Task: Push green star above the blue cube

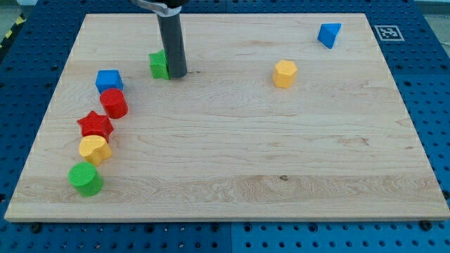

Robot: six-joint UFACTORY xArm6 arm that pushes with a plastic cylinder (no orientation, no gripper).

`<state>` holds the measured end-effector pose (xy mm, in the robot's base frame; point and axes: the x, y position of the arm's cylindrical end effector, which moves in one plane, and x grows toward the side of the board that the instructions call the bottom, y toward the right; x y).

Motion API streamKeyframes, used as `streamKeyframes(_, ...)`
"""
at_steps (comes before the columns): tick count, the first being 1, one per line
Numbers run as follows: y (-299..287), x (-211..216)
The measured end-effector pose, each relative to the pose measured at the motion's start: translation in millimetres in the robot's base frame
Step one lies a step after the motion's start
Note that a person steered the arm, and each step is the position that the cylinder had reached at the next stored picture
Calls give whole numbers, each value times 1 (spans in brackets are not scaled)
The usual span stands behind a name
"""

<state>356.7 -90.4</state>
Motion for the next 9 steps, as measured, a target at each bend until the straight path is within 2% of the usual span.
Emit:
streamKeyframes(4, -40, -15)
streamKeyframes(7, -56, -54)
streamKeyframes(9, -74, -54)
